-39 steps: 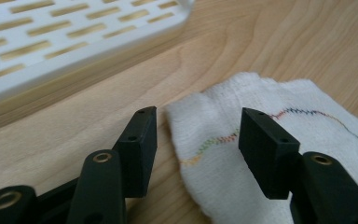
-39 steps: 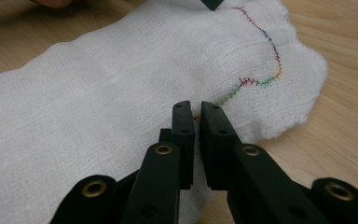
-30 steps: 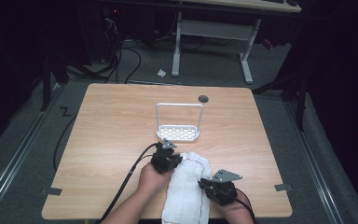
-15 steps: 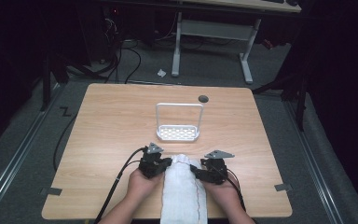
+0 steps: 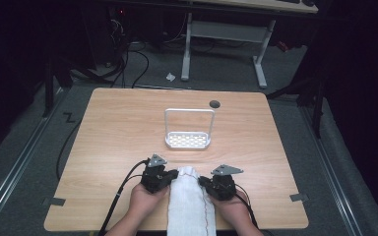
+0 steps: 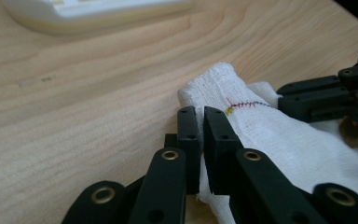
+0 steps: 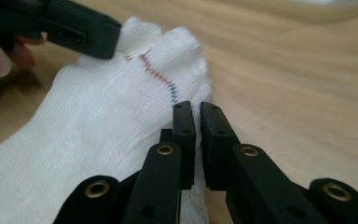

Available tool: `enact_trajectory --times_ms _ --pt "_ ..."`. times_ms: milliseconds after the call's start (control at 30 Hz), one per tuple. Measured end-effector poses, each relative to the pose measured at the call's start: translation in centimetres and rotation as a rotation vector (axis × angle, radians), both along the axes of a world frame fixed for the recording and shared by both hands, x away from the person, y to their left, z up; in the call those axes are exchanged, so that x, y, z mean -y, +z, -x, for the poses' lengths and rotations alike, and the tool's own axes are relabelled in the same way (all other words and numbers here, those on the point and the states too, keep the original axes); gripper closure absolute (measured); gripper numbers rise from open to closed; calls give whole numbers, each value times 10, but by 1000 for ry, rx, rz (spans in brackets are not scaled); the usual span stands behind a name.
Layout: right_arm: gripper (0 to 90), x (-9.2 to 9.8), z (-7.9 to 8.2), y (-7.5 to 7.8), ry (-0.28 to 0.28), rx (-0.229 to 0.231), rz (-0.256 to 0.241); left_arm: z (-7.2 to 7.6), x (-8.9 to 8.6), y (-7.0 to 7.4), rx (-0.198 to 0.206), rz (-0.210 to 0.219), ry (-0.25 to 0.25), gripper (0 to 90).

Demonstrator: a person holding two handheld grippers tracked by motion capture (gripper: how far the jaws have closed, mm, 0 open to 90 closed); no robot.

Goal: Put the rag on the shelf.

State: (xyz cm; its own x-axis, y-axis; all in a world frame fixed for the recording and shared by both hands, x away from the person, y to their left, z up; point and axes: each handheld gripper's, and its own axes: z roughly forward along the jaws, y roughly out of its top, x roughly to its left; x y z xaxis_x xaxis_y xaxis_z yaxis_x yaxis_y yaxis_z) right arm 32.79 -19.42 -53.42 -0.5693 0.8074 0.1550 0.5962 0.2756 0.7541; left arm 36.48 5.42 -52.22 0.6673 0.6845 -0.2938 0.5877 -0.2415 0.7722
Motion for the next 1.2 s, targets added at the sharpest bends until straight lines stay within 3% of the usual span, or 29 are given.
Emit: enact_trajectory --times_ms 33,100,133,167,200,233,333,400,467,500,533,567,600,633,667,733,867,1000,1100,1133,1167,1200 --pt "857 8 -2 14 -33 43 -42 -2 1 10 20 27 -1 861" --pt "858 14 -3 27 -55 91 -57 -3 3 17 37 34 -2 862" --pt "858 14 -3 27 -55 91 -57 -5 5 25 53 46 -5 862" --pt "858 21 -3 44 -75 152 -75 -8 9 36 69 64 -9 863" --pt "858 21 -3 44 -75 152 -75 -10 12 46 91 76 -16 863" --pt "858 26 -1 56 -88 191 -90 -10 16 56 113 87 -23 863" --pt "857 30 2 63 -89 198 -122 -5 21 77 185 101 -33 863" --pt "855 22 7 52 -52 163 -120 -1 17 72 191 66 -28 863" --pt "855 16 10 46 -31 151 -111 0 11 55 157 23 -11 863" --pt "853 1 17 32 25 121 -75 2 0 29 96 -13 16 863" --pt "853 1 17 32 25 121 -75 2 0 29 96 -13 16 862" --pt "851 -21 24 16 102 83 6 6 -9 12 58 -31 25 862" --pt "851 -21 24 16 102 83 6 6 -9 12 58 -31 25 862" --pt "851 -25 25 14 114 86 22 9 -15 3 38 -38 28 862" --pt "851 -33 26 7 131 64 36 11 -18 -2 28 -40 29 861" --pt "850 -34 25 4 139 54 27 16 -24 -7 25 -36 30 860" --pt "850 -30 25 7 130 58 -1 17 -26 -7 25 -37 29 859" --pt "844 -20 19 19 74 97 -55 14 -26 -8 21 -28 29 856" --pt "832 -16 -3 28 20 111 -66 10 -27 -9 12 -19 33 855" --pt "824 -17 -9 27 13 107 -58 8 -27 -10 10 -18 37 854" --pt "754 -22 -25 21 13 51 -31 7 -28 -11 7 -21 41 853" --pt "694 -24 -29 18 15 30 -22 5 -29 -11 4 -21 44 853"
